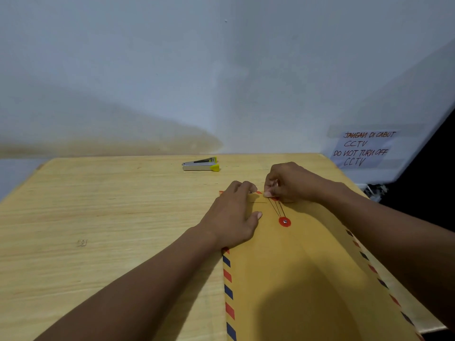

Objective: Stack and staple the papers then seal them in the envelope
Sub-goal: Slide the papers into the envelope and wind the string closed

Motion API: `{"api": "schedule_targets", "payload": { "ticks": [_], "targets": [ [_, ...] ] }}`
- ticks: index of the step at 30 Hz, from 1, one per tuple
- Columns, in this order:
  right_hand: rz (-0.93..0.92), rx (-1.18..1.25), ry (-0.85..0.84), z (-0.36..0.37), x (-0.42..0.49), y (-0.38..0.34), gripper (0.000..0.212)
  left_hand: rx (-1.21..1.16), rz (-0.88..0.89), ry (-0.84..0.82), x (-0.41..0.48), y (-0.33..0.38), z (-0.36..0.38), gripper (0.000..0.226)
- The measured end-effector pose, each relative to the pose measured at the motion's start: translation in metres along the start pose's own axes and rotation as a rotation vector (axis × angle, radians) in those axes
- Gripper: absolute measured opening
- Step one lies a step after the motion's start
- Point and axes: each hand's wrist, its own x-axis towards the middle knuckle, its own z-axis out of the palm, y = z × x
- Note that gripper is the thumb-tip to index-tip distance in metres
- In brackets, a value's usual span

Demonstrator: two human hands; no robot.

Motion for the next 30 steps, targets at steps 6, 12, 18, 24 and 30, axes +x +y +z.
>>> {"api": "schedule_targets", "payload": {
  "ticks": [6,12,18,24,30],
  "targets": [
    [0.107,0.185,-0.069,-0.003,0.011,0.009,0.01,0.006,-0.005,0.011,0.0,0.001,0.002,0.058],
    [0.137,0.199,-0.065,-0.007,0.012,0.016,0.004,0.011,0.01,0.022,0.0,-0.001,0.002,0.057],
    [0.141,0.151,-0.024,-0.005,-0.004,0.023,0.008,0.026,0.008,0.019,-0.001,0.001,0.001,0.048],
    [0.121,0.07,0.103,0.004,-0.057,0.02,0.004,0.094,0.019,0.016,-0.002,0.005,0.002,0.033],
    [0.024,0.079,0.121,0.012,-0.113,0.006,0.005,0.142,0.012,0.006,-0.002,0.008,0.002,0.033]
  ]
}}
